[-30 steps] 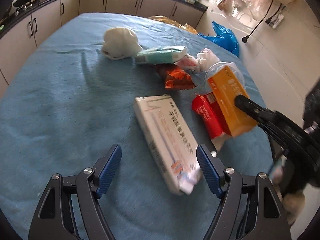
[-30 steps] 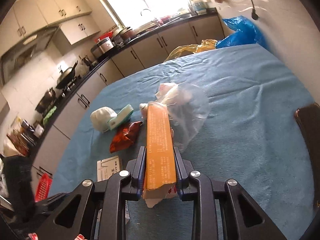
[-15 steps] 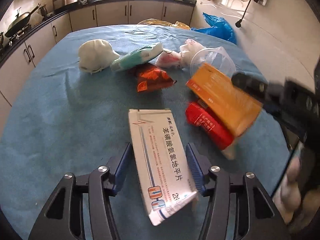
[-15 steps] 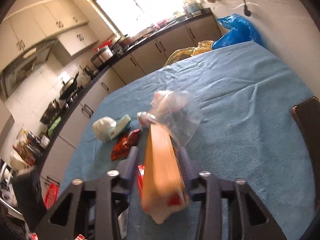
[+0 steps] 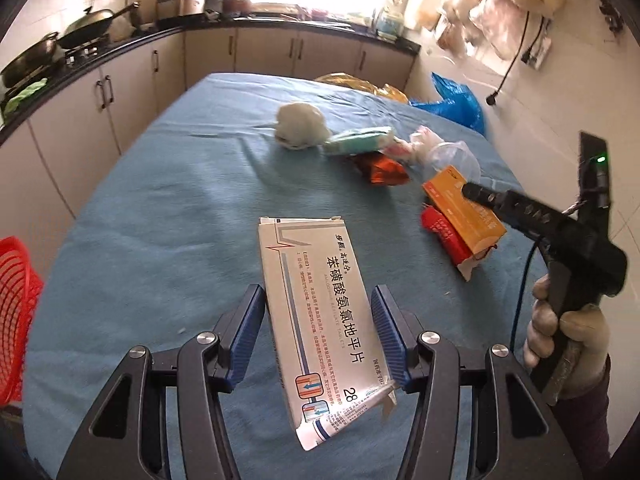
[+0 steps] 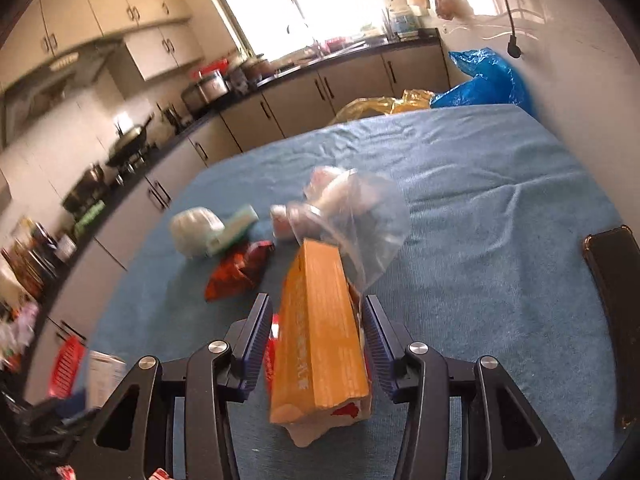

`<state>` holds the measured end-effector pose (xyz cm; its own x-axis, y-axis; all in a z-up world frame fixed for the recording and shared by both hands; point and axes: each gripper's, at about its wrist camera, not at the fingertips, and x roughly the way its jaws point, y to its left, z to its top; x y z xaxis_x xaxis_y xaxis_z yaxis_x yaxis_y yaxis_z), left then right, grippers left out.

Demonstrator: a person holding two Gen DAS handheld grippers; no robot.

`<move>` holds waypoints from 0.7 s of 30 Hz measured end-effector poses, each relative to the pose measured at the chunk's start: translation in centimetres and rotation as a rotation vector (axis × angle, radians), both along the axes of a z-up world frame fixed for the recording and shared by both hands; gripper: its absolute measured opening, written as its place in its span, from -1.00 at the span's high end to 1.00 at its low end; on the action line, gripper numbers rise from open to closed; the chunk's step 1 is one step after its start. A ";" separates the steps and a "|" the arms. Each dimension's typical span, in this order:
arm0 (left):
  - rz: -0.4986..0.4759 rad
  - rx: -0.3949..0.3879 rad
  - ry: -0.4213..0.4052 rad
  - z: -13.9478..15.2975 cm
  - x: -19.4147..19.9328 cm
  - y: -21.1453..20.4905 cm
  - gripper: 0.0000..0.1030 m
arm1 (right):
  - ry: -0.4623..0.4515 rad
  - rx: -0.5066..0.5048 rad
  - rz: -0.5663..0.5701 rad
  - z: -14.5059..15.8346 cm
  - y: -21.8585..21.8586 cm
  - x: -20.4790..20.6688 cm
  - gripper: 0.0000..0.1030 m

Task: Collect trash
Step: 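Lift the white medicine box and orange box toward the red basket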

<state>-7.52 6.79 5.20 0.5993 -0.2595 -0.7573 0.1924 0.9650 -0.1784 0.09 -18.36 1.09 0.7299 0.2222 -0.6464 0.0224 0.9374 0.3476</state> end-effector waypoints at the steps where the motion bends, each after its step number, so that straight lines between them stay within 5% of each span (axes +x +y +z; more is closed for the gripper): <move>1: 0.010 -0.002 -0.005 0.0 -0.3 0.4 -0.05 | -0.005 0.001 -0.004 0.0 -0.1 -0.1 0.36; 6: 0.059 -0.030 -0.032 0.7 -1.5 3.0 -0.05 | -0.070 0.075 -0.027 0.9 -1.1 -1.0 0.45; 12: 0.125 -0.073 -0.061 1.8 -3.6 6.7 -0.05 | -0.109 0.339 0.011 2.0 -3.2 -2.2 0.45; 16: 0.176 -0.071 -0.092 2.7 -5.3 9.5 -0.05 | -0.073 0.552 0.186 1.7 -2.4 -2.4 0.45; 18: 0.200 -0.070 -0.100 2.9 -5.9 10.8 -0.05 | -0.017 0.494 0.256 1.6 -0.3 -2.5 0.45; 21: 0.229 -0.085 -0.098 2.8 -6.6 12.5 -0.06 | 0.012 0.217 0.217 2.0 2.6 -3.5 0.35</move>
<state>-14.16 19.25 7.98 0.7190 -0.1688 -0.6742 -0.0094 0.9676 -0.2522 -3.38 -15.73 3.10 0.6430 0.5060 -0.5750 -0.1651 0.8246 0.5410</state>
